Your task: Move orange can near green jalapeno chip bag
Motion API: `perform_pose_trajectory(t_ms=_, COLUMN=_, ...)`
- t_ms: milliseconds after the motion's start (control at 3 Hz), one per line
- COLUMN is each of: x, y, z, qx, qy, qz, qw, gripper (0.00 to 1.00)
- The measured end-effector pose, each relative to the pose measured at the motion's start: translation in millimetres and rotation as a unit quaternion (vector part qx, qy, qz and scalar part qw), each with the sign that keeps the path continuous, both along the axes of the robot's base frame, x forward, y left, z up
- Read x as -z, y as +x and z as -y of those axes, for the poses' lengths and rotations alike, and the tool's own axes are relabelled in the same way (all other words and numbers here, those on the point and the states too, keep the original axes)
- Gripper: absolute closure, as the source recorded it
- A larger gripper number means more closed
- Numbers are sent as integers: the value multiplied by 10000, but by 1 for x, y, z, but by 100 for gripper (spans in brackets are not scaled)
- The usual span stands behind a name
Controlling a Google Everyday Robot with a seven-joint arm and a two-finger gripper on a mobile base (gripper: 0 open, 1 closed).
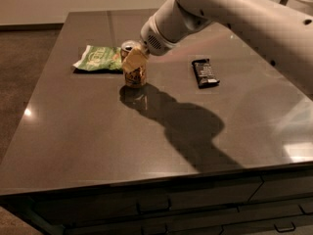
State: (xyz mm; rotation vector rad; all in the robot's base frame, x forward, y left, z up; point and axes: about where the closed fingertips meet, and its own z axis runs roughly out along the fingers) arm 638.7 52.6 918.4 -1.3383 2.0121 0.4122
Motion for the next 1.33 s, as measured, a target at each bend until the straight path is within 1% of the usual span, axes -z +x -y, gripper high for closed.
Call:
perform_pose_trajectory(t_ms=333, x=7, y=6, z=-3, qx=-17, qy=76, qz=-43, qw=10000, gripper=100)
perform_pose_trajectory(t_ms=667, x=12, y=11, z=-5, qx=4, qy=162, qz=-55, qw=9999, gripper=82)
perform_pose_trajectory(t_ms=1000, x=15, y=14, z=-8, qx=-6, qy=251, qz=-53, qw=9997, gripper=58)
perform_pose_trajectory(t_ms=1333, x=11, y=12, z=-12, qx=-139, qy=244, qz=123, qw=9995, gripper=36)
